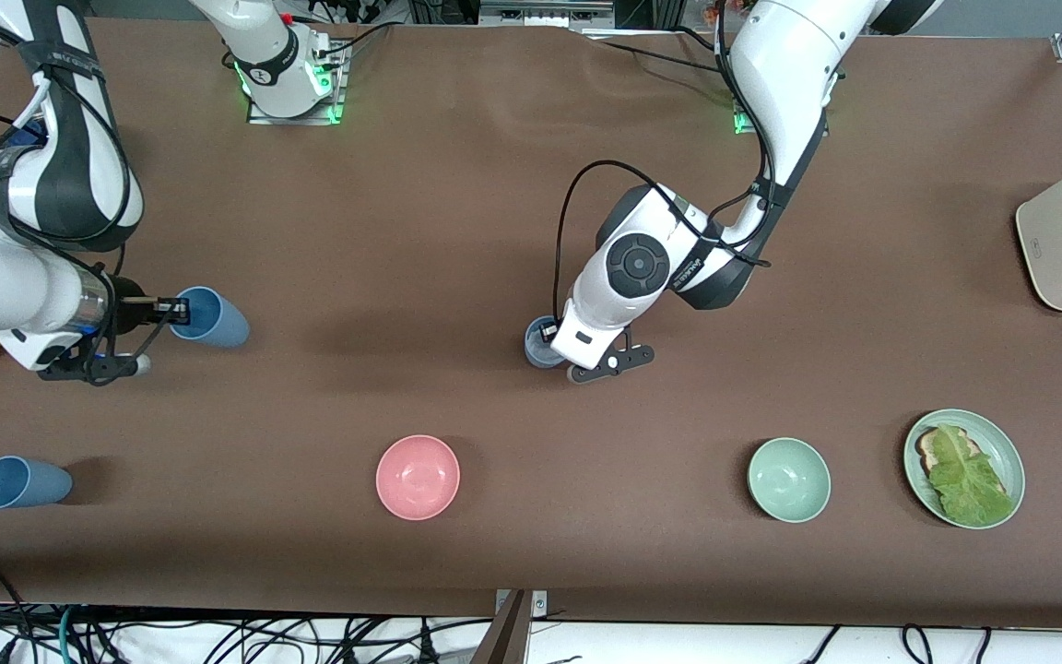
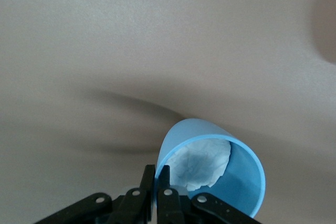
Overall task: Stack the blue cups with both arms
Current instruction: 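Set the filled cup mid-table with the left gripper while the right gripper carries its cup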
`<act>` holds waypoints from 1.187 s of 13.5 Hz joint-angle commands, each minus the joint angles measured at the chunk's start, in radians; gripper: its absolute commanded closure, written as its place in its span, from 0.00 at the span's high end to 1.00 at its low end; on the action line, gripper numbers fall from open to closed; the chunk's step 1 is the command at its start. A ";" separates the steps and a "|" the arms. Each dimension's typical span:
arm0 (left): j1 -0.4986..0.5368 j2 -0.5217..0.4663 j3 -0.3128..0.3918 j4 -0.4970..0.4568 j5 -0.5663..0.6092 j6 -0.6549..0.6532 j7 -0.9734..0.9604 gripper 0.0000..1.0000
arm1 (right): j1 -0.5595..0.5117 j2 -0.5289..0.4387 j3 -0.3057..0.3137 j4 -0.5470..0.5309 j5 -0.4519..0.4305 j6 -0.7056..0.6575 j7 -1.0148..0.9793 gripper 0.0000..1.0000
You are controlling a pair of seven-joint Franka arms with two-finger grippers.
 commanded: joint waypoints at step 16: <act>0.448 -0.173 0.025 0.046 0.087 -0.410 0.474 1.00 | 0.544 0.169 -0.001 0.318 0.112 0.061 1.004 0.00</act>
